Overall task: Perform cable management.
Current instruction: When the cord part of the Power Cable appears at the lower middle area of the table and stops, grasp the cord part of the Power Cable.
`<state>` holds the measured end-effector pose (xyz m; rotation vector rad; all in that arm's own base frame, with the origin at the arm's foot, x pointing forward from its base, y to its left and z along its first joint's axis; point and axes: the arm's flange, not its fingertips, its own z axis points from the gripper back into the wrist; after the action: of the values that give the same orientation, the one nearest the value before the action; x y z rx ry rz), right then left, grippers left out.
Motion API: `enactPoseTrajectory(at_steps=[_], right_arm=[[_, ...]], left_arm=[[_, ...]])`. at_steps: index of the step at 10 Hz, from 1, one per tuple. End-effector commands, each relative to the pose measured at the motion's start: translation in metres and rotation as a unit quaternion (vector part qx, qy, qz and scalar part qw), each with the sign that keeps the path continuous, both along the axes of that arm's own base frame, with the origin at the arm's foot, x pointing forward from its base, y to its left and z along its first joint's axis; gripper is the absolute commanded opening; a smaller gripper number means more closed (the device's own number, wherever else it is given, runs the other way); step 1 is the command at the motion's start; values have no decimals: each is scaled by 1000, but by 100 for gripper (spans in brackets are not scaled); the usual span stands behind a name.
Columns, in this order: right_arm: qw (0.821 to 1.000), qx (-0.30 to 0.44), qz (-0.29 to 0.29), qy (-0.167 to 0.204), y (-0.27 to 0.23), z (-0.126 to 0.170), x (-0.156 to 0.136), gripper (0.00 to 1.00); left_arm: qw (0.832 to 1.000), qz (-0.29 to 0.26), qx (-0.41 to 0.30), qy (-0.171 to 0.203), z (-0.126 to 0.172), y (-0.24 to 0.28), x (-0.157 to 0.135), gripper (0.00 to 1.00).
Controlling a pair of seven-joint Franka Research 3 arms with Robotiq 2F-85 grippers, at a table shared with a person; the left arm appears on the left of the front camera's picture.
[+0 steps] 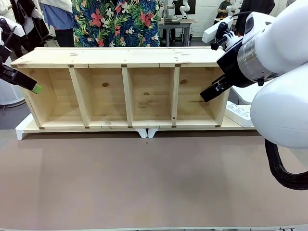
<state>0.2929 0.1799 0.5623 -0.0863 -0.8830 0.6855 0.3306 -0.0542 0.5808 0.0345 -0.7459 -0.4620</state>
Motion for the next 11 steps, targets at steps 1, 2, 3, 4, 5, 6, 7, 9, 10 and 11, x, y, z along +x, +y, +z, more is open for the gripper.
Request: enactPoseTrajectory(at_steps=[1,2,3,4,5,6,7,9,10,11], right_arm=[[1000,-3,0,-2,-1,0,0,100],[1000,-3,0,-2,-1,0,0,100],[1000,-3,0,-2,-1,0,0,100],[1000,-3,0,-2,-1,0,0,100],[1000,-3,0,-2,-1,0,0,100],[1000,-3,0,-2,-1,0,0,100],[1000,-3,0,-2,-1,0,0,100],[1000,-3,0,-2,-1,0,0,100],[1000,-3,0,-2,-1,0,0,100],[1000,-3,0,-2,-1,0,0,100]], left_arm=[[1000,0,0,-4,1,-1,-1,100],[1000,0,0,-4,1,-1,-1,100],[1000,0,0,-4,1,-1,-1,100],[1000,0,0,-4,1,-1,-1,100],[1000,0,0,-4,1,-1,-1,100],[1000,0,0,-4,1,-1,-1,100],[1000,0,0,-4,1,-1,-1,100],[1000,0,0,-4,1,-1,-1,100],[1000,0,0,-4,1,-1,-1,100],[1000,0,0,-4,1,-1,-1,100]])
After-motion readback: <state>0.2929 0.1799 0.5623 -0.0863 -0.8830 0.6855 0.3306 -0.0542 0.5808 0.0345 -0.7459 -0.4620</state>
